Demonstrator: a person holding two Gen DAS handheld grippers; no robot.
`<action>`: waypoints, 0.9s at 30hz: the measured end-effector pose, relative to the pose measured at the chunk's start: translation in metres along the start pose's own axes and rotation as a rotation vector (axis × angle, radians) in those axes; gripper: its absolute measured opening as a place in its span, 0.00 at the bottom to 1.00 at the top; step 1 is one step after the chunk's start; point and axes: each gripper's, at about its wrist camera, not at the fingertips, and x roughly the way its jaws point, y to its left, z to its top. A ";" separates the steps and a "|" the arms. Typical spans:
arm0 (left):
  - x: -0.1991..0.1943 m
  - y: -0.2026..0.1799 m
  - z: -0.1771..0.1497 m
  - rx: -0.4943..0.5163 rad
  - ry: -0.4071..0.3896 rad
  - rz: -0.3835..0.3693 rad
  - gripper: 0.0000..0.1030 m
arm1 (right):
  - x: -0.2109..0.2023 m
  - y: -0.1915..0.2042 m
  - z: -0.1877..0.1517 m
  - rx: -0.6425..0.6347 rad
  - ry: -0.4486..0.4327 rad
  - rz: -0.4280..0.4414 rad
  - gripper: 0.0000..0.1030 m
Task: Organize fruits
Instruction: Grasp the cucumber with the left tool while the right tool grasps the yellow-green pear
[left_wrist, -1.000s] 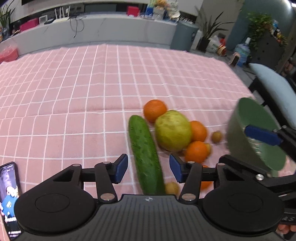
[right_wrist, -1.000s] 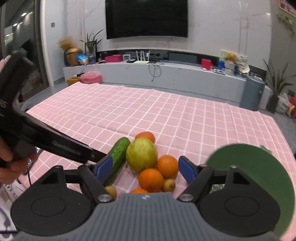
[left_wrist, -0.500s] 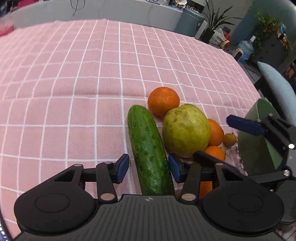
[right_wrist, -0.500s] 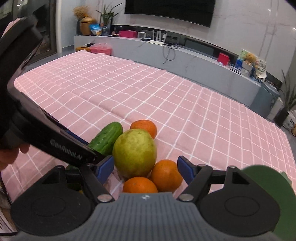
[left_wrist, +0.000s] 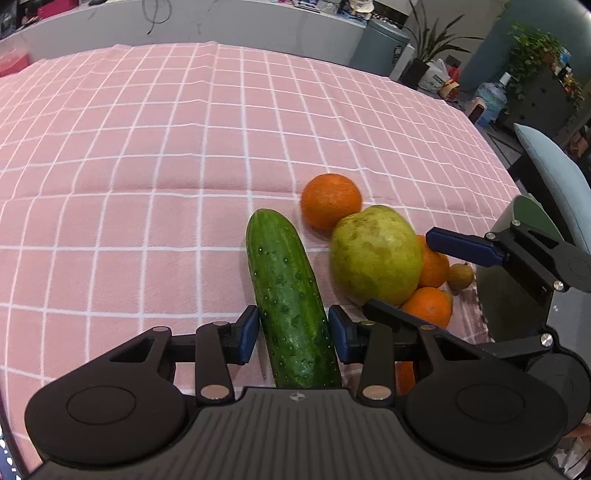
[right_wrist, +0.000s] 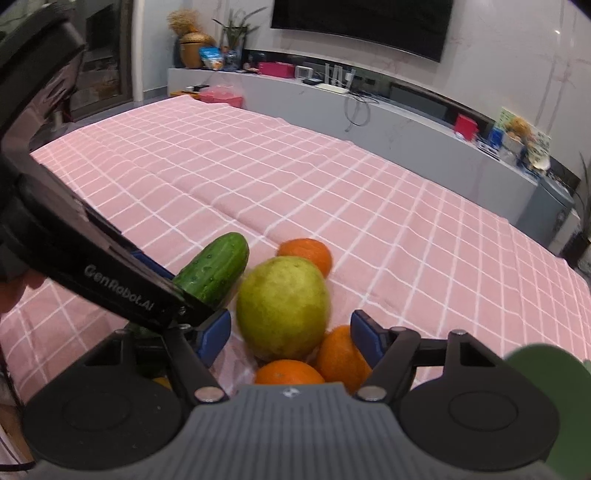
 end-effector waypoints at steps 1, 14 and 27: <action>0.000 0.003 0.000 -0.011 0.003 -0.005 0.45 | 0.002 0.001 0.000 -0.006 0.000 0.004 0.67; 0.001 0.007 0.003 -0.018 -0.018 -0.010 0.45 | 0.023 0.009 0.004 -0.046 0.012 -0.021 0.60; -0.031 -0.005 -0.010 -0.014 -0.175 -0.016 0.41 | 0.001 0.012 0.000 -0.013 -0.062 -0.060 0.59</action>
